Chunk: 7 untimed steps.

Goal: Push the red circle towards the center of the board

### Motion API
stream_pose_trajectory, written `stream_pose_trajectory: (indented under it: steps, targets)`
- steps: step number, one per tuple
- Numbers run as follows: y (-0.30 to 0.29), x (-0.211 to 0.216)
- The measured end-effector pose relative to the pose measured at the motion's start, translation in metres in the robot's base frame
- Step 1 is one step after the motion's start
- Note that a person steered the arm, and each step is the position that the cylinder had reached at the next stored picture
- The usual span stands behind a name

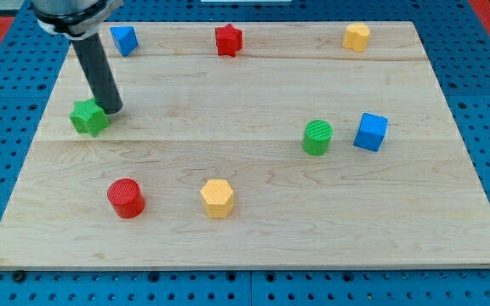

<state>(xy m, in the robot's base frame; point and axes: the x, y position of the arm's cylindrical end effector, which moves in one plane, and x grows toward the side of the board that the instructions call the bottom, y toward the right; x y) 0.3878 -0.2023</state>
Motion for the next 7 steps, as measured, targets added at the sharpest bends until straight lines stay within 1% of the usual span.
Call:
stream_pose_trajectory:
  steps: [1,2,3,4,5,6,7]
  targets:
    - [-0.010,0.000]
    - [0.006,0.025]
    - [0.068,0.065]
    - [0.150,0.070]
    - [0.181,0.072]
    - [0.171,0.075]
    - [0.140,0.107]
